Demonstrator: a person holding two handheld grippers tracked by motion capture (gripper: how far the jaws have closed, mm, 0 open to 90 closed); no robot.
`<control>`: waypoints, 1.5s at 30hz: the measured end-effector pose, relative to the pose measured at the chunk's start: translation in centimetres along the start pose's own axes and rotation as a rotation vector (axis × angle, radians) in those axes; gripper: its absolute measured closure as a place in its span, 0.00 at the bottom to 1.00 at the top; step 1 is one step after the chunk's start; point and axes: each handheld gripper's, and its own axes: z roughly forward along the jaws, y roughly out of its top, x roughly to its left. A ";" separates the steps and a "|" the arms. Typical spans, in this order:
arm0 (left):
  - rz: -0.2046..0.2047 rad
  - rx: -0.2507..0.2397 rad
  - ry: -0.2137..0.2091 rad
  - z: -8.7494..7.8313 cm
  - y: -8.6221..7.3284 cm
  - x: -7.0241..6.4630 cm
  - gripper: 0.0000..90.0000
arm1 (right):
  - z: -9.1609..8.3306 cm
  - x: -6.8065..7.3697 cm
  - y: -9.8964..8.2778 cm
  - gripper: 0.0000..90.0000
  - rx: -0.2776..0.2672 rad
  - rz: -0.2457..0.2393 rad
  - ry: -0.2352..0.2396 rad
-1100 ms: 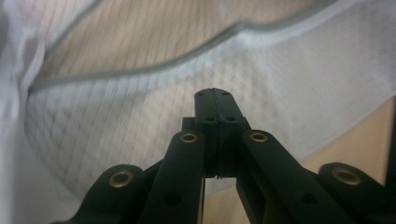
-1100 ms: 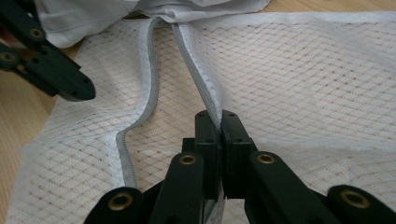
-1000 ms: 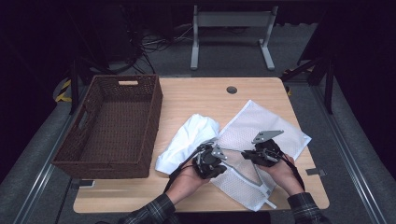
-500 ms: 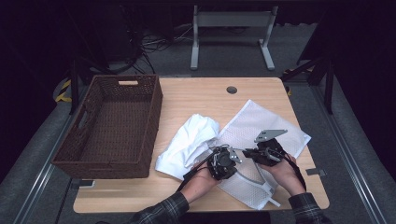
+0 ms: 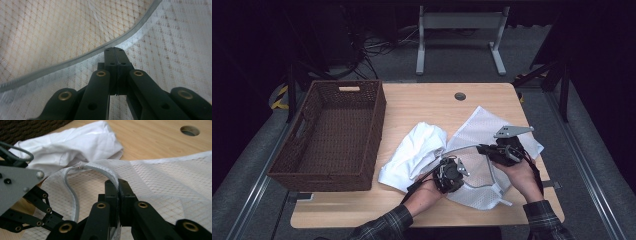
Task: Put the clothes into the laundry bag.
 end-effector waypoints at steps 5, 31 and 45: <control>-0.009 0.019 0.011 -0.3 -0.1 1.3 1.00 | -1.1 -0.5 0.9 0.98 -0.040 0.016 -0.032; 0.039 0.037 -0.027 0.0 0.8 4.4 1.00 | -3.8 -3.0 5.3 0.98 -0.189 0.041 -0.073; -0.039 -0.028 -0.064 -2.5 0.5 4.3 0.87 | -3.0 -2.9 4.8 0.98 -0.167 0.047 -0.076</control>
